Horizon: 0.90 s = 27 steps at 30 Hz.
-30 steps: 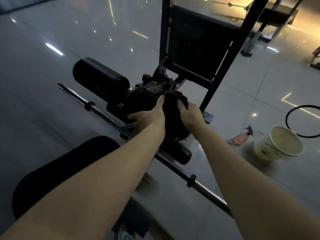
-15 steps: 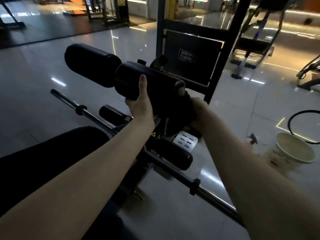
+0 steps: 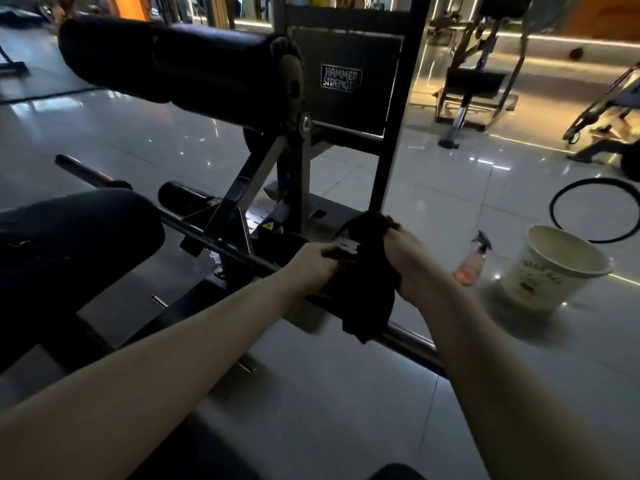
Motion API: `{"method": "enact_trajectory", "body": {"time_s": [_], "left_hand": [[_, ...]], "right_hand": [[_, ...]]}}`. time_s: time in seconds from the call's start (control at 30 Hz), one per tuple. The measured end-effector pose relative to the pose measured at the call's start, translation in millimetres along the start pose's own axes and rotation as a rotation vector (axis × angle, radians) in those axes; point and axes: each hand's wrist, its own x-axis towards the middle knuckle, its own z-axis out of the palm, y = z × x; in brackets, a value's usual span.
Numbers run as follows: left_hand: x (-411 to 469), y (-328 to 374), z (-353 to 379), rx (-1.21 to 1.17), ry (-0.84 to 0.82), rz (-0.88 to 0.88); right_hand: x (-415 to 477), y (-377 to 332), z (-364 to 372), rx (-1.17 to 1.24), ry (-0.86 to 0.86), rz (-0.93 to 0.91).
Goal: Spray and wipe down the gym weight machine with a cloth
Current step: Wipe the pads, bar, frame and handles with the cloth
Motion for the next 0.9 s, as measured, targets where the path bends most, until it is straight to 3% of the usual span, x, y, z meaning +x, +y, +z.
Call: {"method": "enact_trajectory", "body": {"time_s": [0.23,0.4,0.53,0.67,0.73,0.8,0.87,0.9], "left_hand": [[10,-27,25,-0.146,-0.091,-0.103],[17,-27,29,-0.095,-0.243,-0.142],[9,-29,22,0.024,-0.481,-0.189],[-14,-34,17,0.037,-0.625,-0.182],[-15,-42,12,0.19,-0.624,-0.134],[-11,-51,8,0.494,-0.499,-0.03],[-1,-65,3,0.74,-0.302,0.119],[3,-71,5,0.798,-0.226,0.214]], "right_hand": [[-21,66,-82,0.275,0.104,0.245],[-37,76,-100,0.36,0.162,0.219],[-43,65,-101,0.251,0.206,0.159],[-47,43,-97,0.119,0.051,0.088],[-38,44,-97,-0.191,0.05,0.137],[-25,54,-103,-0.77,0.237,0.187],[-21,66,-102,-1.178,0.427,0.001],[-26,72,-94,-1.196,0.416,-0.108]]}}
